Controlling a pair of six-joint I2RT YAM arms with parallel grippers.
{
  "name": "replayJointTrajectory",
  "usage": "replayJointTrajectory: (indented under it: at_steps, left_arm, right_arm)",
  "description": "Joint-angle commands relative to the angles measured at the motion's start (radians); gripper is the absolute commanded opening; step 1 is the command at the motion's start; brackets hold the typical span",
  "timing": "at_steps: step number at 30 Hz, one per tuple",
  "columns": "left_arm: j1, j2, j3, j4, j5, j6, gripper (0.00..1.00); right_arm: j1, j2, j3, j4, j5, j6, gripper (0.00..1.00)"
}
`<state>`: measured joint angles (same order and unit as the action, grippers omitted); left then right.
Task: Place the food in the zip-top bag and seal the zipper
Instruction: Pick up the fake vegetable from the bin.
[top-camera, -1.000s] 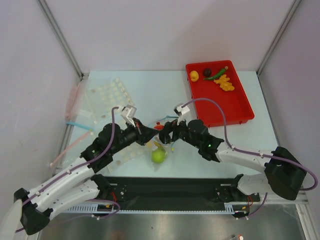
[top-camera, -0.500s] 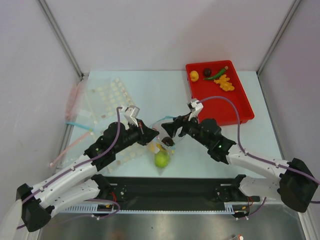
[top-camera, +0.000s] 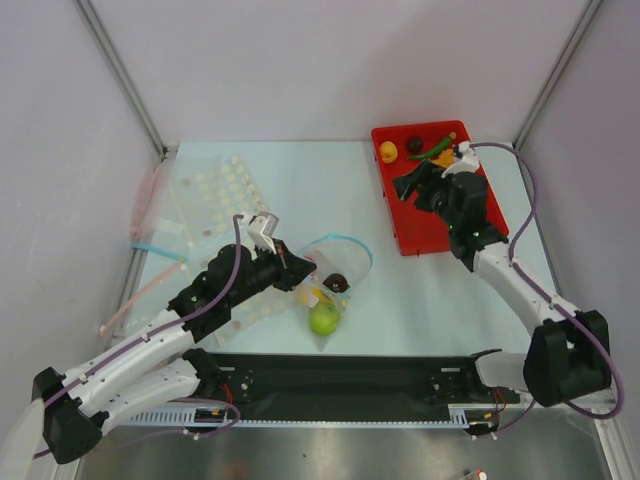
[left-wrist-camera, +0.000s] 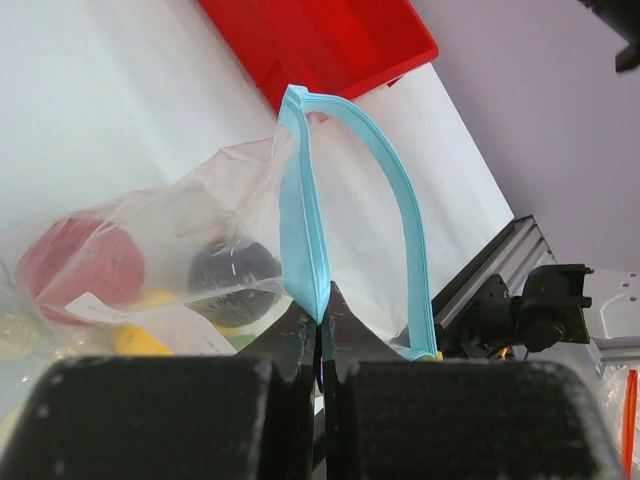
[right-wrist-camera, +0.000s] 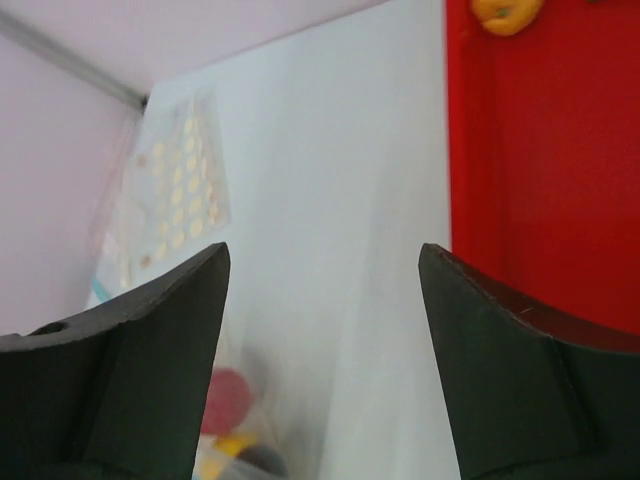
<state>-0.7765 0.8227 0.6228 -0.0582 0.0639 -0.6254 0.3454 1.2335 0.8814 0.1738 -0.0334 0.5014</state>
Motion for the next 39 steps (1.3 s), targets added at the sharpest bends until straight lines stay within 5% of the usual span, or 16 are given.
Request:
replayJointTrajectory:
  at_steps: [1,8,20,34,39]
  left_arm:
    - [-0.003,-0.025,0.035,0.004,-0.024,-0.004,0.0]
    - [-0.003,-0.027,0.029,-0.002,-0.055,0.001,0.0]
    - [-0.003,-0.008,0.037,-0.009,-0.061,0.009,0.0]
    - [-0.003,0.0,0.037,-0.005,-0.061,0.006,0.0]
    - [-0.003,-0.004,0.037,-0.006,-0.061,0.007,0.0]
  right_arm:
    - [-0.135,0.082,0.074,-0.042,-0.137,0.147,0.81]
    - [-0.238,0.375,0.344,-0.131,-0.127,0.193,0.8]
    - [-0.402,0.641,0.447,-0.096,0.096,0.371,0.88]
    - [-0.369,0.848,0.62,-0.203,0.447,0.48,0.87]
    - [-0.364,0.951,0.727,-0.249,0.443,0.499,0.88]
